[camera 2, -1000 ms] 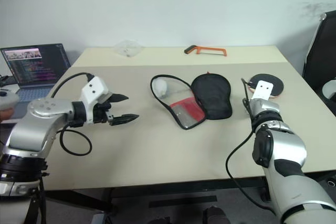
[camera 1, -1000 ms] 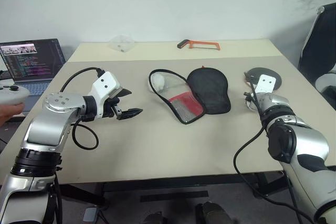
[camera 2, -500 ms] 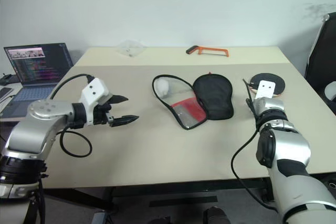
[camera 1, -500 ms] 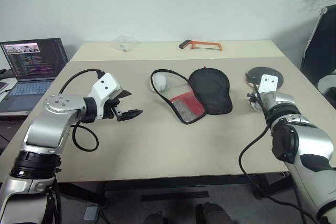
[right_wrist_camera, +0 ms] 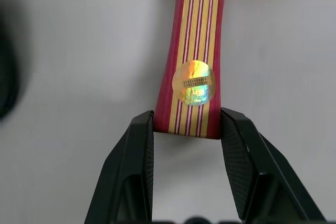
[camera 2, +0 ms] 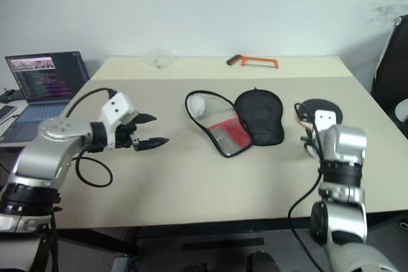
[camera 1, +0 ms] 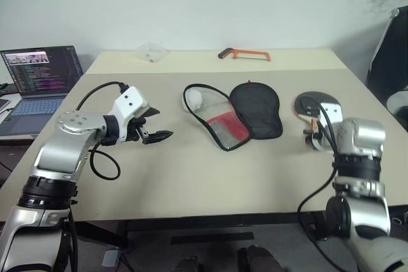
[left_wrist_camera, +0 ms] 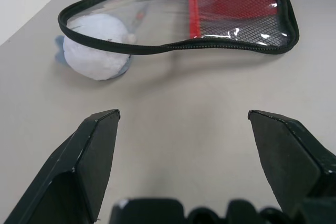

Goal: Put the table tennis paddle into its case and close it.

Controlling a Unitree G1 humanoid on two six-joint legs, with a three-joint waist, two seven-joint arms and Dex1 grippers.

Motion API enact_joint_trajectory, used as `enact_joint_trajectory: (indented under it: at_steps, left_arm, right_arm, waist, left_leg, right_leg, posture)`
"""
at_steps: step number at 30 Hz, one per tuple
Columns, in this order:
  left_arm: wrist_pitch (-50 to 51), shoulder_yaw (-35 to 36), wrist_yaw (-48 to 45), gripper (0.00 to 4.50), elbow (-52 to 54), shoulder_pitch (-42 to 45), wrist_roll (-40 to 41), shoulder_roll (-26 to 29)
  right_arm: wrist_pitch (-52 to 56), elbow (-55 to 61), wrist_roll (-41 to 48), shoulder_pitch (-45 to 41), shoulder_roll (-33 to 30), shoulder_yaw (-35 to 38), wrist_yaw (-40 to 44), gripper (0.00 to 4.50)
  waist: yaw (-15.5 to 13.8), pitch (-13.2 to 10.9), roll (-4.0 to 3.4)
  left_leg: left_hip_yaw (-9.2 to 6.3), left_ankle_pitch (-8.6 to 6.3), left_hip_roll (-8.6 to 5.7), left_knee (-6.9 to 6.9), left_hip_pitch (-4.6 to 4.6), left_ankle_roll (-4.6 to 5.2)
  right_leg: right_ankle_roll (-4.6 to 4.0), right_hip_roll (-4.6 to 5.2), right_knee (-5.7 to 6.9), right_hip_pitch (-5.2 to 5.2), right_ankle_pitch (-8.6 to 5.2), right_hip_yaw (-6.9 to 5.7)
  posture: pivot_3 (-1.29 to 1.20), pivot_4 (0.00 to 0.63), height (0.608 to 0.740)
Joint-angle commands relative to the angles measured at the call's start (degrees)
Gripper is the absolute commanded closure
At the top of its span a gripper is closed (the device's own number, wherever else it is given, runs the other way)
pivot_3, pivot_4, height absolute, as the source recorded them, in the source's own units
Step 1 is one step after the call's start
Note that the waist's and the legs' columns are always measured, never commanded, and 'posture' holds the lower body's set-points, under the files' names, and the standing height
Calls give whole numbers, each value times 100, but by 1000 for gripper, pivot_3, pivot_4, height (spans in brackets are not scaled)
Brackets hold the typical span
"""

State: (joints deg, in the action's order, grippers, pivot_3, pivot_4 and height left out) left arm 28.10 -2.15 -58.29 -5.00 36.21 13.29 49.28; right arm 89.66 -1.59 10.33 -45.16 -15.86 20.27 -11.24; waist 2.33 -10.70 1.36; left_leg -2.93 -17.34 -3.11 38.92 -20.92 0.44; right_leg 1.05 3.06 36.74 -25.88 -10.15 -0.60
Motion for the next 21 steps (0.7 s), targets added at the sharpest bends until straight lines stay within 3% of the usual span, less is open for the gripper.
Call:
enact_joint_trajectory:
  at_steps: [1,6,11,12,13,19,21]
  left_arm:
    - [-202,18,-81,199,-78,217,-71,-6]
    - [-304,-24,-170,199,-202,287,-113,-30]
    - [-341,-63,-183,199,-251,353,-142,-77]
    - [-337,-63,-185,199,-246,362,-142,-81]
    - [-334,-60,-188,199,-241,367,-141,-81]
    - [-372,4,-216,199,-270,340,-182,-17]
    - [-379,22,-229,199,-280,336,-189,-4]
  right_arm:
    - [284,1420,480,634,174,-88,106,3043]
    - [284,2093,973,1103,-79,-181,28,3043]
    - [284,1534,1222,966,-489,-303,139,3043]
    - [284,1413,1215,925,-590,-356,139,2315]
    - [284,1341,1177,880,-651,-377,117,2147]
    - [284,1212,1467,723,-1040,-524,329,6]
    - [284,1262,1625,629,-1198,-472,338,6]
  waist:
    - [-1,0,0]
    - [7,0,0]
    - [7,0,0]
    - [7,0,1]
    - [6,0,0]
    - [-8,0,1]
    - [-8,0,1]
  left_leg:
    - [0,0,0,0,1,0]
    - [5,0,-5,1,8,0]
    - [6,0,-4,1,8,0]
    - [8,0,-5,1,8,0]
    - [9,0,-4,1,9,0]
    - [5,0,-6,1,5,0]
    - [5,0,-6,1,4,1]
  right_leg:
    - [1,0,0,2,-1,-1]
    - [7,-1,4,3,-4,-2]
    - [7,-1,2,3,-4,-1]
    - [7,-1,2,3,-4,-1]
    - [6,-1,3,3,-4,-1]
    - [6,0,-1,4,-4,-1]
    - [7,0,-3,4,-4,-2]
  posture:
    - [0,150,740]
    - [0,150,740]
    - [0,150,740]
    - [0,150,740]
    - [0,150,740]
    - [0,150,740]
    - [0,150,740]
